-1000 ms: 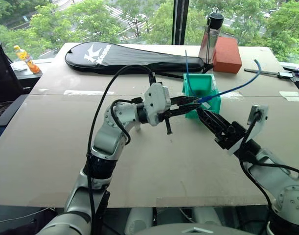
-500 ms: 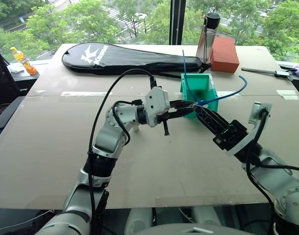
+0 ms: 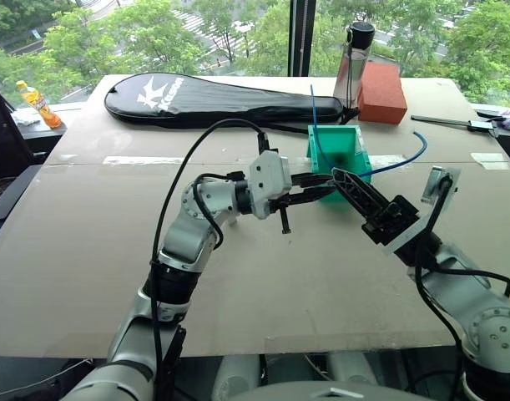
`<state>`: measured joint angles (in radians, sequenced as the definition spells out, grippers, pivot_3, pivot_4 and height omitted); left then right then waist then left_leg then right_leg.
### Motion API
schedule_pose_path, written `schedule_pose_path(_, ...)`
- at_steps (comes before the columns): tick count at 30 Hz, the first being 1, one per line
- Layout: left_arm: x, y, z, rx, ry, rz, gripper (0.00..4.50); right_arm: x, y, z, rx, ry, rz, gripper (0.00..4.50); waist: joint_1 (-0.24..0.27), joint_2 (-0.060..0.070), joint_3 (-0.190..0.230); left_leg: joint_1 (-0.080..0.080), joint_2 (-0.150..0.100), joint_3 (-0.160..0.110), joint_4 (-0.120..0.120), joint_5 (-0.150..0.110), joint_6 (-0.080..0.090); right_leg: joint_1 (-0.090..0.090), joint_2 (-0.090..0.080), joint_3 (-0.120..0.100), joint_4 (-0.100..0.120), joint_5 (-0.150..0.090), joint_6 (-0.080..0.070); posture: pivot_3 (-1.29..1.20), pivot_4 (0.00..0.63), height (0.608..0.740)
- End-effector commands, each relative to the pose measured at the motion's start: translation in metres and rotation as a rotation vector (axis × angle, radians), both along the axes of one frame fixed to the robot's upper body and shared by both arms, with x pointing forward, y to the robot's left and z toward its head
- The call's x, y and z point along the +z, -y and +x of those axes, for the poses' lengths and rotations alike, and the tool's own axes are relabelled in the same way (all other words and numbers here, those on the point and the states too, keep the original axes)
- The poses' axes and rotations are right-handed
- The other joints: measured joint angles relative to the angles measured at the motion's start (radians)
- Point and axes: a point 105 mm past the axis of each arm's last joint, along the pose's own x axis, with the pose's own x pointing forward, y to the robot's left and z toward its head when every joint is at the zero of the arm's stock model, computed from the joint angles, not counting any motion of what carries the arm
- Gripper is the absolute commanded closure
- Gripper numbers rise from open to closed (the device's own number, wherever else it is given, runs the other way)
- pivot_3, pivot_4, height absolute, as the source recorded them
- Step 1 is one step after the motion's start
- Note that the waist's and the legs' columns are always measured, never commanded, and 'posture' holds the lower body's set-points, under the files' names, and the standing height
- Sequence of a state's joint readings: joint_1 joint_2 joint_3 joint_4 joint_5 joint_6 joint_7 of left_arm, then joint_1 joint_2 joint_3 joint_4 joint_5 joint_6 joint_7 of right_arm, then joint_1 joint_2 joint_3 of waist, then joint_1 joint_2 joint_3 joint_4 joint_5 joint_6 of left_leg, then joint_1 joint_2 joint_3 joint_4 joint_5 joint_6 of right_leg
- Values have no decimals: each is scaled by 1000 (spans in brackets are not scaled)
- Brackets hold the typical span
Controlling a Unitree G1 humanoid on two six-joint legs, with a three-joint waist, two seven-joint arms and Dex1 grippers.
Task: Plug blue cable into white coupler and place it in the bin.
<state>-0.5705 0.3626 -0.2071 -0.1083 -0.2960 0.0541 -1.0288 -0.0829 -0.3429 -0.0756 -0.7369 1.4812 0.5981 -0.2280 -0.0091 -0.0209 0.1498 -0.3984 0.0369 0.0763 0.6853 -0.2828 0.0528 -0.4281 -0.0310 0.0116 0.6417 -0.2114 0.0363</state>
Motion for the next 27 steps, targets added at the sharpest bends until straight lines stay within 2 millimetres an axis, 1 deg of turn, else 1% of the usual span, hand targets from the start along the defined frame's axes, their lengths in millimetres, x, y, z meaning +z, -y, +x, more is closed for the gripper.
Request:
schedule_pose_path(1,9,3,-8,-23,78,-11,4478,9,1,-1,-10,37,10,230,0,0,0,0,0,0,0,0,0,0,0,0,0,0,0,0,150,740)
schedule_pose_path(2,9,3,-8,-23,83,-11,4478,9,2,-1,-12,36,8,230,0,0,0,0,0,0,0,0,0,0,0,0,0,0,0,0,150,740)
schedule_pose_path(4,9,4,-8,-23,90,-12,4500,9,2,-1,-15,35,7,772,0,0,0,0,0,0,0,0,0,0,0,0,0,0,0,0,150,740)
schedule_pose_path(5,9,4,-9,-25,96,-9,4500,9,3,-1,-15,34,7,1141,0,0,0,0,0,0,0,0,0,0,0,0,0,0,0,0,150,740)
schedule_pose_path(6,9,4,-9,-25,99,-9,4500,8,3,-1,-15,33,6,1556,0,0,0,0,0,0,0,0,0,0,0,0,0,0,0,0,150,740)
schedule_pose_path(8,9,4,-8,-23,104,-10,4500,7,1,-1,-9,28,0,2596,0,0,0,0,0,0,0,0,0,0,0,0,0,0,0,0,150,740)
schedule_pose_path(11,9,4,-8,-23,105,-13,4500,6,-2,-1,2,22,-8,3883,-1,0,0,0,0,0,0,0,0,0,0,0,0,0,0,0,150,740)
schedule_pose_path(12,9,4,-8,-24,106,-13,4500,6,-2,-1,5,21,-8,4431,-1,0,0,0,0,0,0,0,0,0,0,0,0,0,0,0,150,740)
schedule_pose_path(16,9,3,-8,-23,108,-14,4500,6,-3,-2,13,22,-9,4431,-1,0,0,0,0,0,0,0,0,0,0,0,0,0,0,0,150,740)
schedule_pose_path(18,9,1,-8,-24,59,-30,4500,6,-2,-2,13,22,-12,4431,-1,0,0,0,0,0,0,0,0,0,0,0,0,0,0,0,150,740)
schedule_pose_path(19,9,-1,-8,-24,34,-40,3505,6,-2,-1,13,23,-12,4500,-1,0,0,0,0,0,0,0,0,0,0,0,0,0,0,0,150,740)
schedule_pose_path(20,9,-4,-7,-17,8,-45,3213,6,-2,-1,11,25,-13,4500,-1,0,0,0,0,0,0,0,0,0,0,0,0,0,0,0,150,740)
schedule_pose_path(23,7,-17,-1,33,-57,-55,1817,6,1,1,1,30,-22,4500,-2,0,0,0,0,0,0,0,0,0,0,0,0,0,0,0,150,740)
schedule_pose_path(24,6,-23,1,58,-88,-62,1450,6,2,1,-3,32,-26,4500,-3,0,0,0,0,0,0,0,0,0,0,0,0,0,0,0,150,740)
schedule_pose_path(25,4,-32,4,93,-127,-69,871,6,3,2,-6,33,-32,4500,-4,0,0,0,0,0,0,0,0,0,0,0,0,0,0,0,150,740)
schedule_pose_path(26,2,-42,7,127,-163,-72,405,5,4,2,-8,35,-37,4500,-6,0,0,0,0,0,0,0,0,0,0,0,0,0,0,0,150,740)
schedule_pose_path(27,-1,-55,11,174,-205,-80,47,4,5,3,-10,35,-40,4500,-7,0,0,1,1,0,0,0,0,0,0,0,0,0,0,0,150,740)
